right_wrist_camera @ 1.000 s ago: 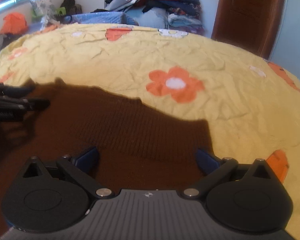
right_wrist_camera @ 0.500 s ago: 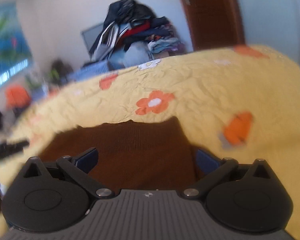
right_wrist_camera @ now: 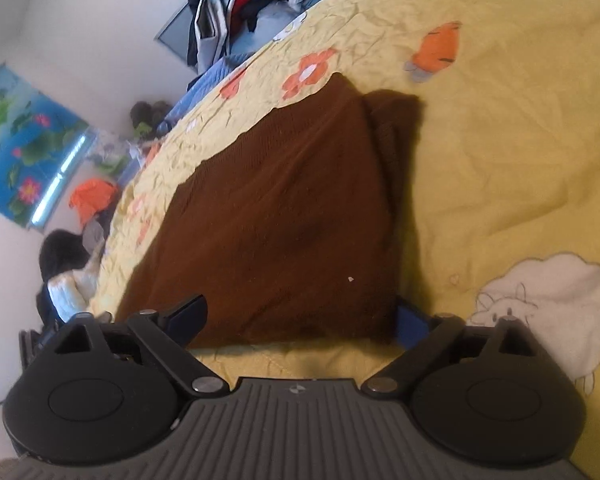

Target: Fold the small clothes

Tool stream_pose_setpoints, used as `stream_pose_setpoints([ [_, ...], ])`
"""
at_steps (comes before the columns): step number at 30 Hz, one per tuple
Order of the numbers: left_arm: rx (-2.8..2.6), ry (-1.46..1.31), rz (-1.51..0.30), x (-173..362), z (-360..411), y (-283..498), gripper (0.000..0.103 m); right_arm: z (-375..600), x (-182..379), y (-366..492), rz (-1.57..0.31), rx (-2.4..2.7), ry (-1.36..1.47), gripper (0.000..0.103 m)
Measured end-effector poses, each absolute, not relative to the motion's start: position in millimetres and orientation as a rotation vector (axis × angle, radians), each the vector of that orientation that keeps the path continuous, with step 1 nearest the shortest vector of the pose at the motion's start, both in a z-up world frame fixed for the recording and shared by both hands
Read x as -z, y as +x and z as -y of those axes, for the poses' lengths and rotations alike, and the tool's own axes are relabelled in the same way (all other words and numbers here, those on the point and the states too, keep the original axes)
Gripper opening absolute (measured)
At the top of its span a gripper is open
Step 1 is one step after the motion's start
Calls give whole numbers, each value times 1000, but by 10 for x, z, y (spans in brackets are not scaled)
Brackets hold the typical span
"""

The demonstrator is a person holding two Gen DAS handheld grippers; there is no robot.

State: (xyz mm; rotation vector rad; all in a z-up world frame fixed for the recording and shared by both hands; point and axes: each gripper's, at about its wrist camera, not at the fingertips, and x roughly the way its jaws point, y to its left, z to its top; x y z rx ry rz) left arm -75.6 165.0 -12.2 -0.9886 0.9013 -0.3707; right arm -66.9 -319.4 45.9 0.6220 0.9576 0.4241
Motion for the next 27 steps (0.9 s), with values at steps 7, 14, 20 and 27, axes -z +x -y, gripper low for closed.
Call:
stream_pose_setpoints([
  [7, 322, -1019, -936, 181, -1689, -794, 41, 3287, -363, -603, -1010, -481, 747, 69],
  [14, 253, -863, -914, 27, -1663, -921, 7, 3311, -410, -561, -1003, -463, 664, 21],
  [20, 237, -774, -925, 90, -1681, -938, 10, 3336, -438, -635, -1019, -442, 441, 11],
  [27, 154, -559, -809, -471, -1991, -969, 34, 3480, -753, -678, -870, -386, 444, 86],
])
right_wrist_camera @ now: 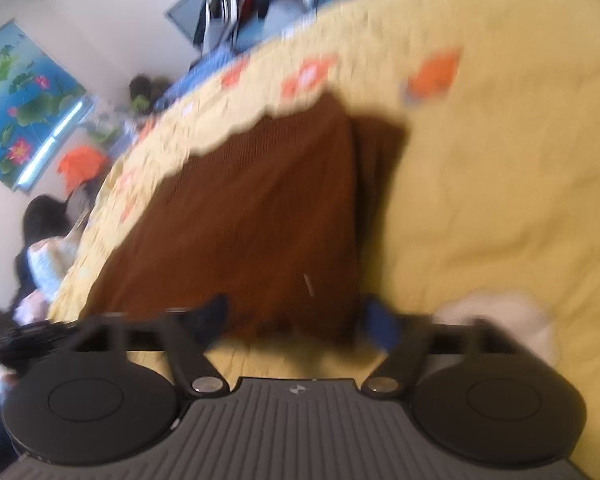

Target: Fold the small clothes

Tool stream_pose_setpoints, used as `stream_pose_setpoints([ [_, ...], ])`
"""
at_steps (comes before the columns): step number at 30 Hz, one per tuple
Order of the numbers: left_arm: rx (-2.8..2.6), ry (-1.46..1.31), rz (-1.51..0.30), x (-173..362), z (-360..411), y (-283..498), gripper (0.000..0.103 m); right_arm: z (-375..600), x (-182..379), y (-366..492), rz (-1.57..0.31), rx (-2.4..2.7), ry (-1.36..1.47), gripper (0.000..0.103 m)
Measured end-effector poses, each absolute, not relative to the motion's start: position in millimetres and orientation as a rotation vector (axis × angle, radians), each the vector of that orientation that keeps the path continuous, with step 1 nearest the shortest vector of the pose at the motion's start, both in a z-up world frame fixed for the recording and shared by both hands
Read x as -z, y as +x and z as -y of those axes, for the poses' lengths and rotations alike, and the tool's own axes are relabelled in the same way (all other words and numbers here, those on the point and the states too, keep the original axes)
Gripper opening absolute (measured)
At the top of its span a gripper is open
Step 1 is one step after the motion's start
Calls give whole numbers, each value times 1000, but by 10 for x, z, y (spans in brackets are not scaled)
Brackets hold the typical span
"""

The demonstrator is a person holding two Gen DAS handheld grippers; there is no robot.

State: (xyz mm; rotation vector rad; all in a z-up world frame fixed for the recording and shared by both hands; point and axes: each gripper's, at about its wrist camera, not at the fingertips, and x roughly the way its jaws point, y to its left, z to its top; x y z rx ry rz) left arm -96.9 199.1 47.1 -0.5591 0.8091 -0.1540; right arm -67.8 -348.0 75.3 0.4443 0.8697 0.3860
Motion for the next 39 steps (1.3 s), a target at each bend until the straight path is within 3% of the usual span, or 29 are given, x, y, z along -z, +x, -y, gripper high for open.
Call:
stream_pose_setpoints([
  [1, 102, -501, -786, -559, -2025, -892, 54, 3513, -814, -612, -845, -369, 435, 86],
  [2, 49, -434, -755, -647, -2029, -771, 66, 3528, -868, -521, -826, -353, 415, 86],
  [7, 135, -256, -687, -742, -1633, 82, 66, 3306, -927, 256, -801, -347, 303, 86],
  [12, 132, -172, -800, -421, -1022, 956, 65, 2979, -713, 1037, -864, -299, 253, 86],
  [16, 166, -93, -859, -194, -768, 1190, 64, 2751, -638, 1356, -890, -295, 199, 86],
  [17, 174, -54, -859, -182, -713, 1206, 54, 2706, -608, 1389, -899, -307, 186, 86],
  [18, 187, -42, -841, -200, -688, 1186, 40, 2667, -551, 1434, -903, -320, 168, 77],
  [19, 190, -52, -808, -250, -702, 1148, 10, 2626, -506, 1453, -905, -340, 145, 40],
  [20, 155, -50, -769, -320, -724, 1100, 10, 2595, -506, 1447, -883, -344, 109, 20],
  [22, 97, -69, -712, -388, -840, 1016, 10, 2608, -623, 1378, -826, -385, 138, 19],
  [24, 49, -67, -768, -240, -917, 1085, 10, 2653, -695, 1297, -742, -401, 167, 18],
  [27, 37, -50, -751, -185, -887, 1065, 15, 2655, -431, 1438, -809, -350, 142, 17],
  [29, 31, -21, -756, -268, -834, 1043, 27, 2675, -442, 1381, -784, -343, 169, 22],
  [31, -5, 25, -728, -400, -777, 948, 39, 2705, -545, 1316, -795, -317, 197, 62],
  [33, 0, 34, -652, -553, -726, 774, 58, 2716, -728, 1136, -706, -278, 168, 77],
  [34, 17, 24, -618, -624, -695, 707, 77, 2719, -830, 1024, -644, -274, 163, 77],
  [35, 43, 7, -589, -672, -649, 649, 87, 2710, -898, 936, -606, -297, 177, 77],
  [39, 165, -20, -668, -533, -410, 754, 87, 2432, -797, 935, -667, -386, 119, 78],
])
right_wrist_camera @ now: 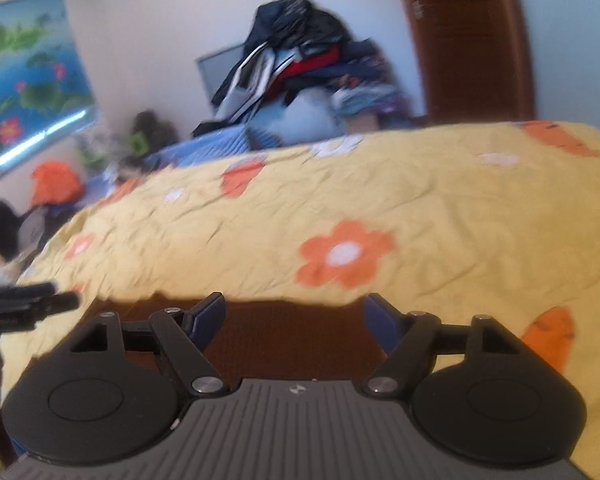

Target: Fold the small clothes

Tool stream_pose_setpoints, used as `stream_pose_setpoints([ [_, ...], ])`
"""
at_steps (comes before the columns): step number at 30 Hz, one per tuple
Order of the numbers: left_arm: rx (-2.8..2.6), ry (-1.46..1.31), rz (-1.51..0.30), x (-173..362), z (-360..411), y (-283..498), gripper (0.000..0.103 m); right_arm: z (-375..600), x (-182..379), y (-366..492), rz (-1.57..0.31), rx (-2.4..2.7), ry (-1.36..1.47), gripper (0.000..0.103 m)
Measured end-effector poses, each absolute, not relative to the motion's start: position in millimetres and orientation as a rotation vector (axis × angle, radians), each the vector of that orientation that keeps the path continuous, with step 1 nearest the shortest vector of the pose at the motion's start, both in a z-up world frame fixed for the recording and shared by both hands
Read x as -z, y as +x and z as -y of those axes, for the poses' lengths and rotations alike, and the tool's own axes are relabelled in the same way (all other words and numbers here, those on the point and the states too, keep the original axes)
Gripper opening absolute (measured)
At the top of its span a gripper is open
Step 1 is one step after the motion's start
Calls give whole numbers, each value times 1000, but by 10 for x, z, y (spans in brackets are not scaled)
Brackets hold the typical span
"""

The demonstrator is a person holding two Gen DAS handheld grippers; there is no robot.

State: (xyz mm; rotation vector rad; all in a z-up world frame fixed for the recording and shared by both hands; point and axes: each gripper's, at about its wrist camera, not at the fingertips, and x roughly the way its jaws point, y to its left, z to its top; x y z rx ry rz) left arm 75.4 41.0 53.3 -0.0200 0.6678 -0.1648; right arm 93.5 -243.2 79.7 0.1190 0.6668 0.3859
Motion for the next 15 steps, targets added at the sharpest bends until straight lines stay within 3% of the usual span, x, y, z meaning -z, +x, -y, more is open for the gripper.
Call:
stream_pose_setpoints([
  [3, 106, 20, -770, -134, -423, 895, 90, 2299, -397, 979, -730, -332, -26, 79],
  [4, 110, 41, -719, -76, -456, 838, 93, 2289, -338, 913, -690, -339, -75, 79],
  [8, 101, 39, -731, -84, -438, 812, 94, 2243, -324, 951, -700, -332, -94, 85],
  [12, -10, 29, -708, -312, -444, 517, 94, 2212, -442, 864, -693, -292, -90, 88],
  [15, 69, -137, -637, -575, -624, -56, 94, 2309, -741, 474, -620, -234, -25, 92],
])
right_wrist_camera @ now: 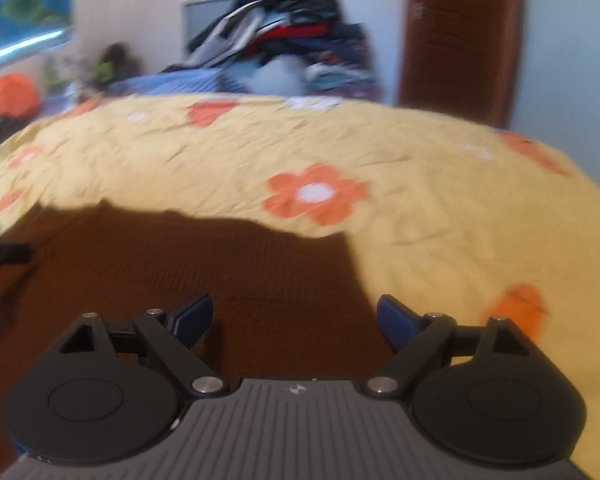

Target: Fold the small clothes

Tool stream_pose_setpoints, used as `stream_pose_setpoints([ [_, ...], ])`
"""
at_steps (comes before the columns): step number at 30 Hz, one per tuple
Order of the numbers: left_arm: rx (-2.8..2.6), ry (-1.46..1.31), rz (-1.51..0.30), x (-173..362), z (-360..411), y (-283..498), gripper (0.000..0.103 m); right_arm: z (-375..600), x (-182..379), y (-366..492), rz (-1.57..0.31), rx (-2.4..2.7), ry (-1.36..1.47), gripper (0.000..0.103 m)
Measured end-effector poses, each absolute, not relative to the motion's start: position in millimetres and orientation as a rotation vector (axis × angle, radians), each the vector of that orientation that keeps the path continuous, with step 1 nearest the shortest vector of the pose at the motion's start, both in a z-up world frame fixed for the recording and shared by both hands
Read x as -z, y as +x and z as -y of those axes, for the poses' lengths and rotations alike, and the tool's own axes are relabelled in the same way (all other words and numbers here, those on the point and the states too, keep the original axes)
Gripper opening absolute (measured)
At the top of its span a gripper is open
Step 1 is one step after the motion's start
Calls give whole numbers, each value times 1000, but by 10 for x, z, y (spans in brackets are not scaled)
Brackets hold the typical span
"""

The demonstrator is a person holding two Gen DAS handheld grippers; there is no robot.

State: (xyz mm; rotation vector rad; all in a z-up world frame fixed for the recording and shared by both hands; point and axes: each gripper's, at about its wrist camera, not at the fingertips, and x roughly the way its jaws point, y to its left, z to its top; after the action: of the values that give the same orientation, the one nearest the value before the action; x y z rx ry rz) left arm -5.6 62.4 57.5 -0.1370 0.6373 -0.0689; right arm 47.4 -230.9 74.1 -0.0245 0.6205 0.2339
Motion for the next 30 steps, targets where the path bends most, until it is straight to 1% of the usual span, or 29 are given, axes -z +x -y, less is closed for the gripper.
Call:
stream_pose_setpoints([
  [1, 103, -178, -623, -601, -636, -231, 94, 2337, -823, 305, -590, -279, 16, 100],
  [2, 134, -184, -621, -604, -604, -338, 94, 2341, -865, 168, -579, -319, 46, 102],
  [4, 184, -128, -667, -532, -453, -447, 94, 2247, -813, 9, -636, -379, 38, 102],
  [6, 222, -45, -723, -362, -302, -431, 94, 2067, -605, -61, -719, -396, -66, 100],
  [7, 227, 5, -765, -242, -256, -399, 95, 2008, -463, -80, -764, -388, -134, 102],
  [8, 230, 88, -714, -148, -223, -446, 100, 1999, -375, -181, -702, -404, -195, 103],
  [9, 239, 134, -689, -112, -201, -491, 100, 2035, -321, -241, -670, -418, -190, 103],
  [10, 238, 125, -689, -134, -217, -508, 100, 2083, -330, -244, -675, -421, -162, 103],
  [12, 210, 66, -708, -271, -299, -562, 99, 2108, -439, -238, -718, -415, -157, 103],
  [15, 167, -98, -673, -463, -560, -788, 99, 2373, -683, -317, -741, -392, 10, 103],
  [18, 219, -372, -721, -443, -911, -971, 99, 2831, -797, -475, -733, -334, 217, 103],
  [20, 254, -481, -762, -348, -1061, -1067, 99, 3074, -755, -552, -768, -281, 299, 103],
  [21, 233, -515, -785, -291, -1112, -1088, 99, 3146, -708, -568, -789, -252, 310, 103],
  [23, 242, -580, -772, -226, -1196, -1128, 99, 3214, -597, -596, -855, -204, 319, 103],
  [30, 211, -802, -836, -247, -1440, -958, 99, 3036, -582, -680, -880, -275, 329, 103],
])
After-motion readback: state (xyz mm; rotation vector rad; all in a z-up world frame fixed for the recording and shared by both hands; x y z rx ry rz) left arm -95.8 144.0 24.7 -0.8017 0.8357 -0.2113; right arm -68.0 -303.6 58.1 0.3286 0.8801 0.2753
